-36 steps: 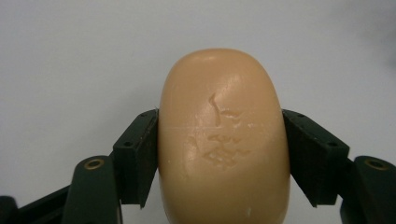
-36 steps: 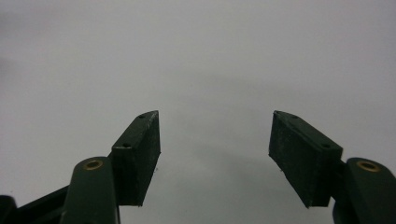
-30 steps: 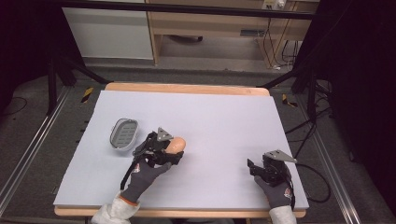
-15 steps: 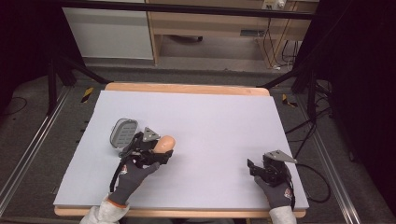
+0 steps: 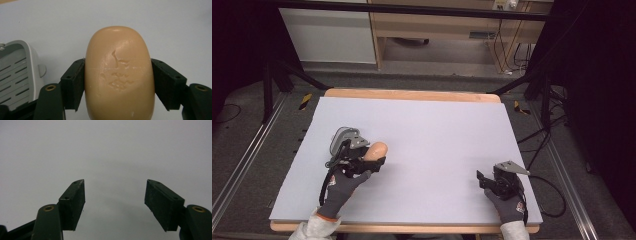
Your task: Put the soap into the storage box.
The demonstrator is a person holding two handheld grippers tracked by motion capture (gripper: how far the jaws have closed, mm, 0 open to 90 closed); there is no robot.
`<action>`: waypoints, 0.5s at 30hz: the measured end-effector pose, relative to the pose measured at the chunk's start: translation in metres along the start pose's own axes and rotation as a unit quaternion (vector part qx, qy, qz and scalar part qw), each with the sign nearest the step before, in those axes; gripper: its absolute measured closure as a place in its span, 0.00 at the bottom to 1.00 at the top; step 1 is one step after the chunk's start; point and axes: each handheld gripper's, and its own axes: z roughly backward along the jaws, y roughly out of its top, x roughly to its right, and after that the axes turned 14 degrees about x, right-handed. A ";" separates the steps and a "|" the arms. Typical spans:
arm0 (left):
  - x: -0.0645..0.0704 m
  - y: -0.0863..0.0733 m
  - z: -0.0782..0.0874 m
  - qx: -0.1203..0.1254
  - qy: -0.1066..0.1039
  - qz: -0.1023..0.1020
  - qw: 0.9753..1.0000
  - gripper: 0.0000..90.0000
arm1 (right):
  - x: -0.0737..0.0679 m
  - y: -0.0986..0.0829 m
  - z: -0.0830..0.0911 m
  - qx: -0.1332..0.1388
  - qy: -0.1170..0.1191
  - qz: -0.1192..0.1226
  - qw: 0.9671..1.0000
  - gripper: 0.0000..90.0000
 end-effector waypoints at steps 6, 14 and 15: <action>-0.008 0.003 0.004 0.005 0.007 0.004 1.000 0.35 | 0.000 0.000 0.000 0.000 0.000 0.000 1.000 0.36; -0.021 0.006 0.012 0.014 0.022 0.015 1.000 0.35 | 0.000 0.000 -0.001 0.000 0.001 -0.001 1.000 0.36; -0.023 0.006 0.013 0.014 0.024 0.015 1.000 0.35 | -0.001 0.000 -0.001 0.000 0.000 -0.003 1.000 0.36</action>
